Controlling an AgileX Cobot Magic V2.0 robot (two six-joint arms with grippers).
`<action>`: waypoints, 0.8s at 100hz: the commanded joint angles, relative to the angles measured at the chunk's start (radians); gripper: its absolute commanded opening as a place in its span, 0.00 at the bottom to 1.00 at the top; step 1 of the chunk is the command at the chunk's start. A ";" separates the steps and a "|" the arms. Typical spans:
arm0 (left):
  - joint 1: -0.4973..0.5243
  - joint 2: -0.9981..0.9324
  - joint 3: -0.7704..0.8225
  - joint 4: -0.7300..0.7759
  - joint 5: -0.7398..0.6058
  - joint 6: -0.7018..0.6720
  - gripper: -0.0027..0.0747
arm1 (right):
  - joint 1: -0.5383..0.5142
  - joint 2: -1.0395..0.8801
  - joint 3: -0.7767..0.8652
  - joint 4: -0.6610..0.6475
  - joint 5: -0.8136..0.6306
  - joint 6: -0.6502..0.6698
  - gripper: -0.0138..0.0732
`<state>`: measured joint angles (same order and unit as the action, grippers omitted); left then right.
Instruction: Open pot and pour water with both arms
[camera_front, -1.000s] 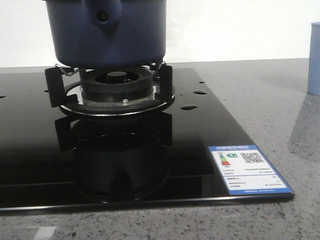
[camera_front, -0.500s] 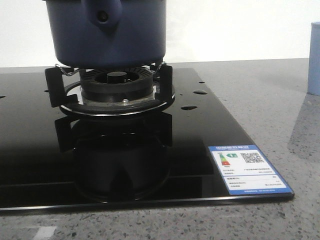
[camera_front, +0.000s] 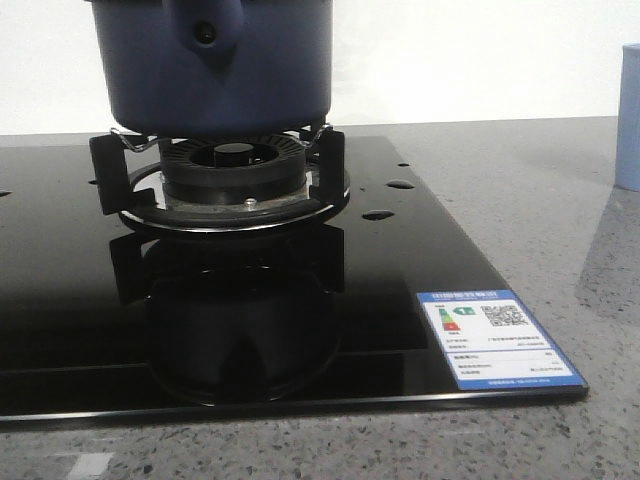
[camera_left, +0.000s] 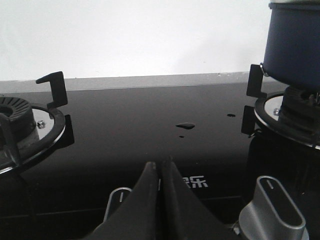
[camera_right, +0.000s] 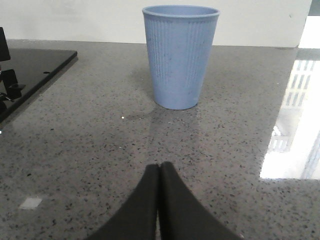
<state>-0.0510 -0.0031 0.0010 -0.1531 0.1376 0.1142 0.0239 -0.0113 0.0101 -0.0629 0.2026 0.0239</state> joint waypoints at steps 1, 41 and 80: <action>0.001 -0.029 0.008 -0.057 -0.094 -0.008 0.01 | -0.006 -0.019 0.026 0.032 -0.108 -0.007 0.10; 0.001 -0.029 0.006 -0.567 -0.154 -0.008 0.01 | -0.006 -0.019 0.025 0.424 -0.268 -0.005 0.10; 0.001 0.036 -0.238 -0.374 -0.071 0.002 0.01 | -0.006 0.045 -0.212 0.463 -0.051 -0.092 0.10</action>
<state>-0.0510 -0.0031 -0.1288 -0.6416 0.0883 0.1142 0.0239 -0.0091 -0.0933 0.4206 0.1486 -0.0112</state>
